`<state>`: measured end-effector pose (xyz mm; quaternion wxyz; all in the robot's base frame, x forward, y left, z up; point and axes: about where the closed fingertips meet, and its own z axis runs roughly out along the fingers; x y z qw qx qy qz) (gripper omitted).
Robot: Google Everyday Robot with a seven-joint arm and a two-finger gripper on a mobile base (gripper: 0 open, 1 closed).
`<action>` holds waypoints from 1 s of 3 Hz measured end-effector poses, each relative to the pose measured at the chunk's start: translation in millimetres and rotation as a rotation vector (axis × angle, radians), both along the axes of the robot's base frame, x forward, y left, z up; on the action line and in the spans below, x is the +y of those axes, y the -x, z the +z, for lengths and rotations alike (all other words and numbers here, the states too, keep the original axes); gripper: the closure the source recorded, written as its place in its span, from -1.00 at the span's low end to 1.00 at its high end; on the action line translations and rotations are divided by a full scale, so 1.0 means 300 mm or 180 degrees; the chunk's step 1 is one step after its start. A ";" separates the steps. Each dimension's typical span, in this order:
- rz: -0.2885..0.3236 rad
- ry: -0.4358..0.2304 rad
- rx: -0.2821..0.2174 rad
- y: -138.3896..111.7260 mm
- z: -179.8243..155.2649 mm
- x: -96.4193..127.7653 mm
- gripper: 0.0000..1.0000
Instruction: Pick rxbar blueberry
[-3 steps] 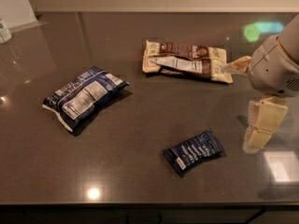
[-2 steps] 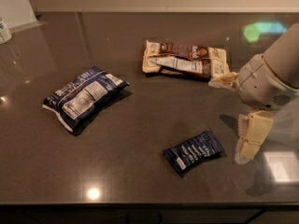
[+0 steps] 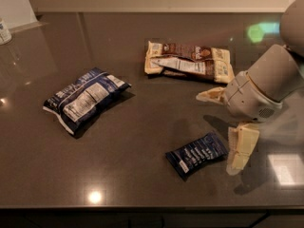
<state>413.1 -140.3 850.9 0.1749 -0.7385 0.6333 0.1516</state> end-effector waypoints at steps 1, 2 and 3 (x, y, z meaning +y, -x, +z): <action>0.0069 -0.0023 0.0039 0.005 -0.029 0.022 -1.00; 0.0138 -0.0043 0.0053 0.016 -0.053 0.031 -1.00; 0.0178 -0.0066 0.0056 0.028 -0.071 0.033 -0.63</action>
Offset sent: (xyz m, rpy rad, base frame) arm -0.0089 0.0103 -0.0256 0.0237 0.0259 0.0678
